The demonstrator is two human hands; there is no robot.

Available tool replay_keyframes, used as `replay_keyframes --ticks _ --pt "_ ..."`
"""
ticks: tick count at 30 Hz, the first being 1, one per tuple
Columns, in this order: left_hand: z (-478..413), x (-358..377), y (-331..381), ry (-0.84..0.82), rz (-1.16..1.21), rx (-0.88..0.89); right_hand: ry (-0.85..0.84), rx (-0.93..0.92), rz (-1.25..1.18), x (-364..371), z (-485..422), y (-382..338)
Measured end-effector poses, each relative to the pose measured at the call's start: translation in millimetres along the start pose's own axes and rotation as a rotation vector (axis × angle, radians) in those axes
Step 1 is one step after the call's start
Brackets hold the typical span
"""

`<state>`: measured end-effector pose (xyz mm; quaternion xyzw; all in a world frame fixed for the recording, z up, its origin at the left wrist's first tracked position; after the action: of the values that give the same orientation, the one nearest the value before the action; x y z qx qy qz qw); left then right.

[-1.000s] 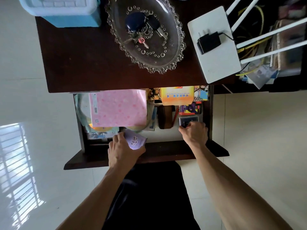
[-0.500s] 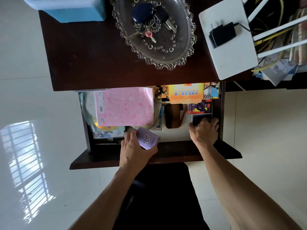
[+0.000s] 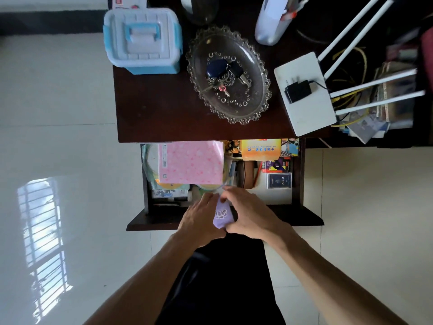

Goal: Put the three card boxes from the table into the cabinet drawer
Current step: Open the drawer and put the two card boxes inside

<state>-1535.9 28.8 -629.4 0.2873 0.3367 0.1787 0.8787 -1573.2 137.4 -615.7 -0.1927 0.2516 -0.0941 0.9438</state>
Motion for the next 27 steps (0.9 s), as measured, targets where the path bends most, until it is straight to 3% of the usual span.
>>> replay_keyframes --ticks 14,19,24,27 --pt "-4.4 3.6 -9.8 0.026 0.064 0.058 0.039 -0.079 0.35 12.0 -17.6 -12.7" --pt "2.6 5.2 -24.1 0.113 0.116 -0.027 0.108 0.102 0.164 8.4 -15.5 26.4" --pt "17.1 5.0 -64.1 0.31 0.239 -0.258 0.229 0.38 0.015 6.0 -14.5 87.4" --pt "24.8 19.6 -83.9 0.264 0.242 -0.341 0.277 0.537 -0.043 10.3 -14.8 122.9"
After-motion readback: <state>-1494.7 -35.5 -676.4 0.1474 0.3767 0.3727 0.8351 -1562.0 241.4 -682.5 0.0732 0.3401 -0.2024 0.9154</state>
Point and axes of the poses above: each hand's wrist, its own z-axis away from the middle knuckle, its own x-axis out of the palm, y = z × x, the point moved 8 cm from there along -z, towards the middle knuckle, and after that the axes turned 13 degrees about x, right-handed, at the moved point
